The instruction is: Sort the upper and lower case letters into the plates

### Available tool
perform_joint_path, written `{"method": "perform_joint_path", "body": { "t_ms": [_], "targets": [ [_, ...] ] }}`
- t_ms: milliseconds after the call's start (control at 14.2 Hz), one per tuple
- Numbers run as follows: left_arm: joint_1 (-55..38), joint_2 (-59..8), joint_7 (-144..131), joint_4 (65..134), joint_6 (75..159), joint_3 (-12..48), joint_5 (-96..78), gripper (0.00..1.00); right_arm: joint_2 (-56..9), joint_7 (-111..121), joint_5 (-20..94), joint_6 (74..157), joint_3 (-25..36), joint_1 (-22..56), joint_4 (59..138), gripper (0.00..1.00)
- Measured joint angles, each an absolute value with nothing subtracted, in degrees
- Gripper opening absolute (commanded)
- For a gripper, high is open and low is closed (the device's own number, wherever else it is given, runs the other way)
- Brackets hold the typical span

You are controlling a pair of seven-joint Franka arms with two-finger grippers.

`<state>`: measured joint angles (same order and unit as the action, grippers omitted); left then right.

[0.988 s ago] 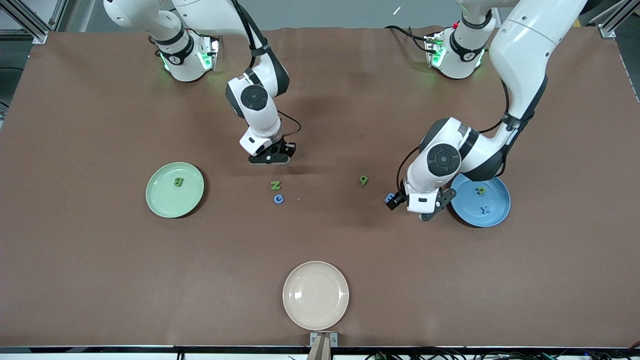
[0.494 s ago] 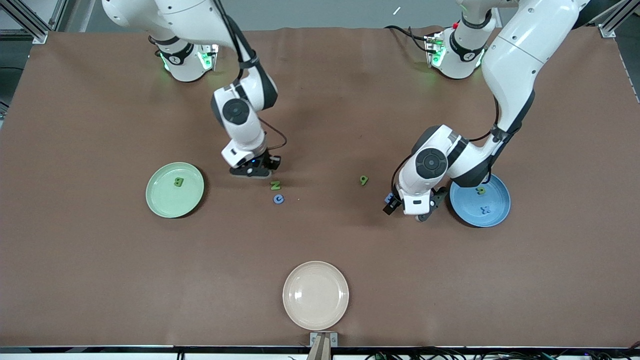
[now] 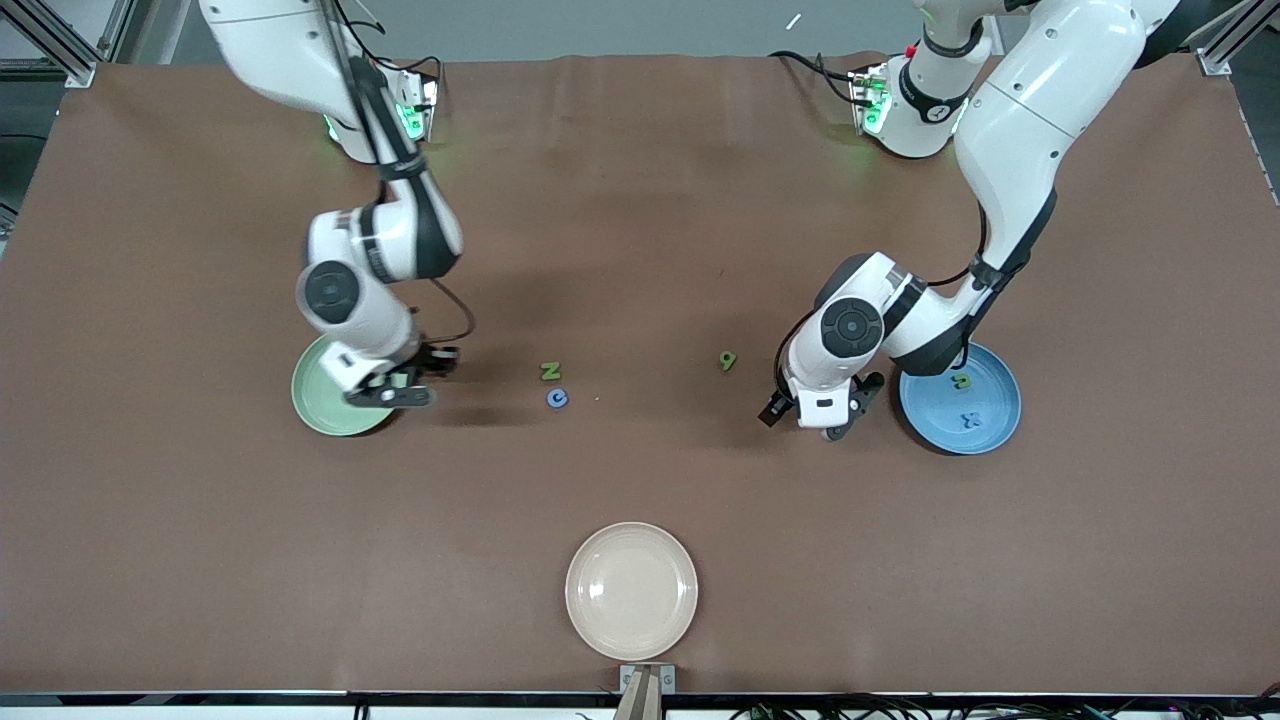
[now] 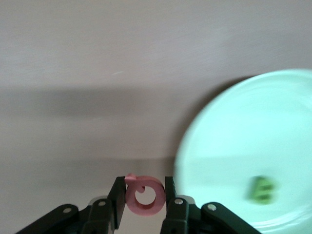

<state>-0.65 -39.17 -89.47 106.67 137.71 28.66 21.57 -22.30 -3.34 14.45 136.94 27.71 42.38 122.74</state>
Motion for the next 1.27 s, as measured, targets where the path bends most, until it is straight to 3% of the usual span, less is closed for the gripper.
{"method": "perform_joint_path", "body": {
  "t_ms": [282,917,988,1058,1129,1270],
  "targets": [
    [-0.7,-39.7,-89.5,106.8,138.2,28.6,21.6,0.79,-22.5,3.2,14.5,137.5,29.2,38.0,125.0,0.02],
    [-0.7,-40.1,-89.5,106.6,139.4,28.6,21.6,0.22,-24.5,3.6,14.5,140.2,28.5,37.8,127.0,0.04],
    [-0.7,-40.1,-89.5,106.6,139.4,28.6,21.6,0.21,-24.5,3.6,14.5,140.2,28.5,37.8,127.0,0.18],
    [-0.7,-40.1,-89.5,106.6,139.4,28.6,21.6,0.21,-24.6,3.6,14.5,140.2,28.5,37.8,127.0,0.51],
    [-0.6,-40.0,-89.5,106.6,139.4,28.6,21.6,0.20,-24.6,3.6,14.5,140.2,28.5,37.8,127.0,1.00],
    [0.0,-39.2,-88.6,106.3,137.7,28.6,22.0,0.20,-24.6,3.6,14.5,140.1,28.5,37.8,126.9,1.00]
  ]
}}
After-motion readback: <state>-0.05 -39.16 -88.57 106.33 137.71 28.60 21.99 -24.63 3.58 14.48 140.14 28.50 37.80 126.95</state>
